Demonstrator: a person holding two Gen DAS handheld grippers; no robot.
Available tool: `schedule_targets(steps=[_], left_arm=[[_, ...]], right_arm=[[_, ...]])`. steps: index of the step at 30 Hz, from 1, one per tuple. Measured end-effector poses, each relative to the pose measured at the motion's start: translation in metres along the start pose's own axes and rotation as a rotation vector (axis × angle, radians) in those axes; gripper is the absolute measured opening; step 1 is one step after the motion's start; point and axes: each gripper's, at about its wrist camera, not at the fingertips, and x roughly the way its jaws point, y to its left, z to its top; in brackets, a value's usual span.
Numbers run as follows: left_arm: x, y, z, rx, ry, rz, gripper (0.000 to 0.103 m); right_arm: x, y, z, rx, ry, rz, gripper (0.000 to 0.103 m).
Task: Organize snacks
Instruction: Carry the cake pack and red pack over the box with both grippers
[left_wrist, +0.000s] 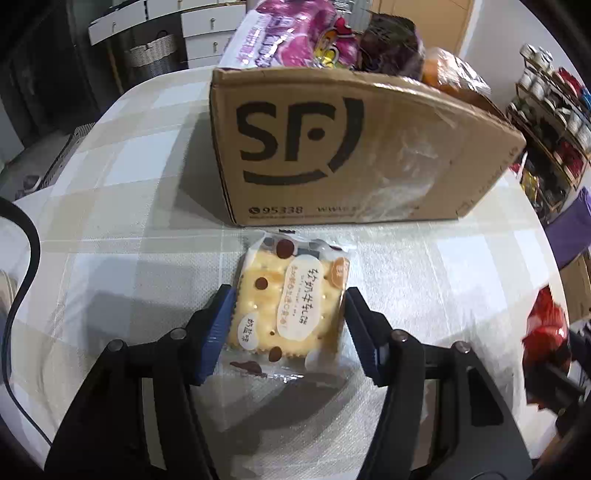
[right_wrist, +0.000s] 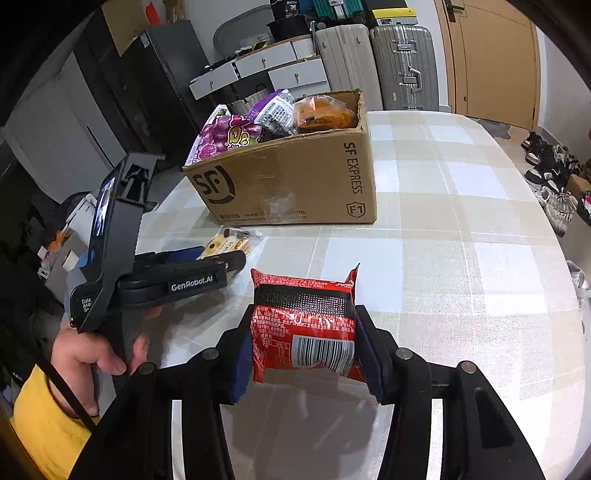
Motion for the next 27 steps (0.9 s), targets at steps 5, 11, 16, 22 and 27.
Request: schedule_targets(steps=[5,11,16,22,27], left_arm=[[-0.007,0.0,-0.008,0.029,-0.002,-0.044,0.056],[-0.033,0.009,-0.024,0.024,-0.034,-0.11,0.056],[-0.088,0.01,-0.044,0.034,-0.119,-0.16,0.056],[-0.134,0.013,-0.047,0.001,-0.157,-0.239,0.056],[-0.171,0.021,-0.019,-0.027,-0.217,-0.246,0.056]], right_arm=[[0.001,0.0,0.001,-0.002,-0.004,-0.011,0.05],[-0.004,0.001,0.002,0.006,-0.028,0.009,0.05],[-0.02,0.01,0.004,0.029,-0.068,0.064,0.05],[-0.054,0.03,0.015,0.005,-0.15,0.105,0.05],[-0.07,0.03,0.048,0.017,-0.177,0.107,0.05]])
